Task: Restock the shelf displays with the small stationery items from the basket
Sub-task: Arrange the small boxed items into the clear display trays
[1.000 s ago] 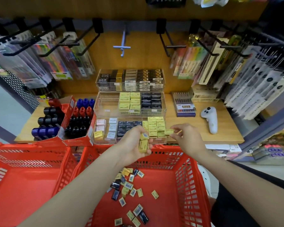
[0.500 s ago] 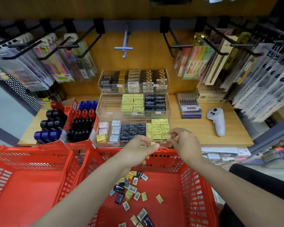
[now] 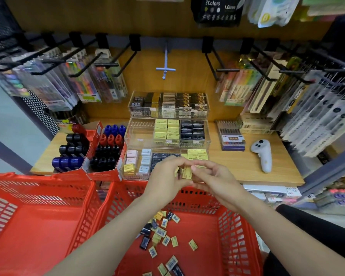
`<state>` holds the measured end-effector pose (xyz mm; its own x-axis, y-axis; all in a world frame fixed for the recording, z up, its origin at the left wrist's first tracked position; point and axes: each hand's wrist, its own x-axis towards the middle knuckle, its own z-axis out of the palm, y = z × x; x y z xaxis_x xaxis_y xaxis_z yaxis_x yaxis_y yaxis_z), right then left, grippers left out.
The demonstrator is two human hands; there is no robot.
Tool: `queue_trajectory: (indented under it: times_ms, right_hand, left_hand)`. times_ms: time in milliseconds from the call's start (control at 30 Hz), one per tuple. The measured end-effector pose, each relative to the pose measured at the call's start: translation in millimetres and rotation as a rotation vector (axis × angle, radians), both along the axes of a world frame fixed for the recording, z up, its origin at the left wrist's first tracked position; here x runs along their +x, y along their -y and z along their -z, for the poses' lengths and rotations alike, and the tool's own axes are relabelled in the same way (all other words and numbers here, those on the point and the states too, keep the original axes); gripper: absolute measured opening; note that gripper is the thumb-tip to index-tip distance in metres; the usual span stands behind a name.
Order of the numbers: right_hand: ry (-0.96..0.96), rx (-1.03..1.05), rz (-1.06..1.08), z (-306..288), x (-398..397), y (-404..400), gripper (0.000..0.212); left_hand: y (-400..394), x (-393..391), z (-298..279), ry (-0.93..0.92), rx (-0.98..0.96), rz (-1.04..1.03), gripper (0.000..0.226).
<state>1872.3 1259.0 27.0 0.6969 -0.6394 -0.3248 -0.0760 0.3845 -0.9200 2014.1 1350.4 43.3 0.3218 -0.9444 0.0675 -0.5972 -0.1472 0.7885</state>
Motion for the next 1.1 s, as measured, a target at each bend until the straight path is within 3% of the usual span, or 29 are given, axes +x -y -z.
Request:
queue_trajectory:
  times_ms: [167,333,400,500,667,900,1000,1100]
  right_hand:
    - [-0.061,-0.116,0.107,-1,0,0,0.026]
    - [-0.022,-0.008,0.207,1,5,6,0.038]
    - [-0.049,-0.024,0.213,3,6,12,0.034]
    - [-0.213,-0.163,0.275,10,12,26,0.024]
    - [-0.510,-0.393,0.408,22,33,60,0.017]
    - [-0.705,-0.765,0.344,41,59,74,0.013]
    - [-0.779,-1.049,0.323,47,54,70,0.027]
    - [-0.754,-1.141,0.274,51,52,68,0.034]
  left_hand:
    - [0,0,5,-0.120,0.008,-0.026,0.053]
    - [9,7,14,-0.066,0.014,-0.099,0.023]
    - [16,10,17,-0.056,0.029,-0.105,0.027]
    - [29,15,25,-0.069,0.081,-0.155,0.043]
    - [47,23,45,-0.017,0.240,-0.193,0.039]
    - [60,32,61,-0.006,0.364,-0.082,0.066]
    - [66,32,63,-0.022,0.371,-0.048,0.073]
    - [71,30,60,-0.096,0.379,-0.071,0.074]
